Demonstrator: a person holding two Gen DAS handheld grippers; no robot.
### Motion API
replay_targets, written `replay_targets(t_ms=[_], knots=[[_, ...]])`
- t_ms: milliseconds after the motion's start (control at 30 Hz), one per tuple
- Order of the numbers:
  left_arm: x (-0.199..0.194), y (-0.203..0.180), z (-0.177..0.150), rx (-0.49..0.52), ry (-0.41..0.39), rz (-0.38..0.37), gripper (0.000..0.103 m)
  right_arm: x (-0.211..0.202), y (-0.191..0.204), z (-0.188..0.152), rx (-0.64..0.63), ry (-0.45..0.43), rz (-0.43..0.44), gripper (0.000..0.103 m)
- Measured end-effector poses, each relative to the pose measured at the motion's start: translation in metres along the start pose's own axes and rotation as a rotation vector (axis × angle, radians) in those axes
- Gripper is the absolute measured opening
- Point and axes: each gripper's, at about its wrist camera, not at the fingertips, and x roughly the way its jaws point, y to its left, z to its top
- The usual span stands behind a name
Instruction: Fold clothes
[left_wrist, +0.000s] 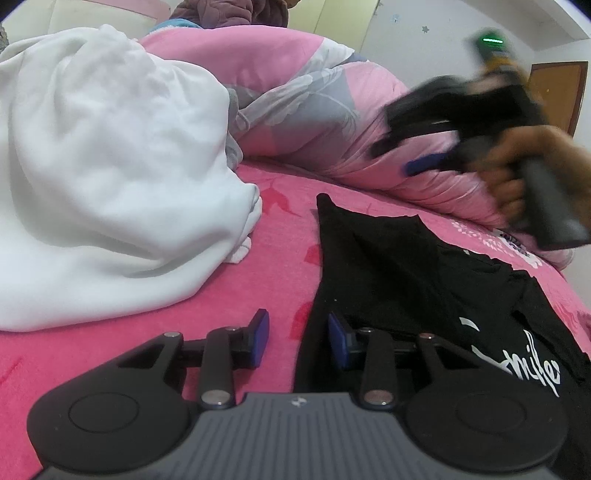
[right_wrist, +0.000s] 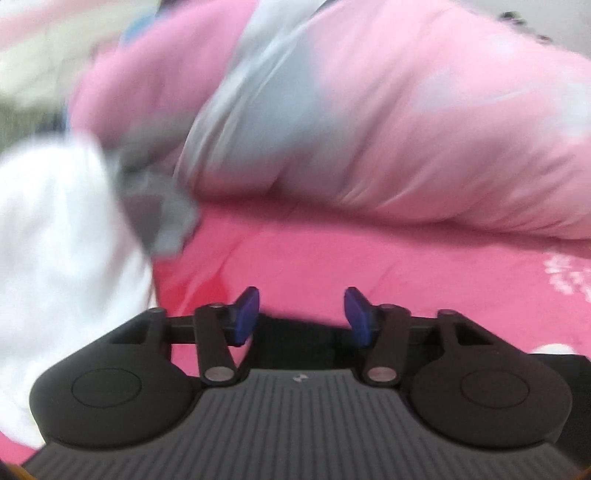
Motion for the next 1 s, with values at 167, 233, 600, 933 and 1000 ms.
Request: replay_targets(t_ms=[167, 233, 600, 933, 1000], knots=[[-0.001, 0.001, 0.000, 0.001, 0.003, 0.004, 0.037, -0.031, -0.056, -0.016, 0.109, -0.003, -0.002, 0.044], [-0.001, 0.001, 0.000, 0.001, 0.005, 0.005, 0.037, -0.030, -0.065, -0.029, 0.113, 0.040, 0.025, 0.033], [0.001, 0.002, -0.001, -0.003, 0.011, 0.004, 0.037, -0.004, -0.083, -0.072, 0.232, 0.106, 0.094, 0.005], [0.001, 0.004, -0.001, -0.010, 0.010, -0.002, 0.037, -0.034, -0.093, -0.085, 0.322, -0.015, 0.064, 0.003], [0.001, 0.004, -0.002, -0.010, 0.010, -0.001, 0.037, -0.030, -0.101, -0.088, 0.365, -0.005, 0.051, 0.003]])
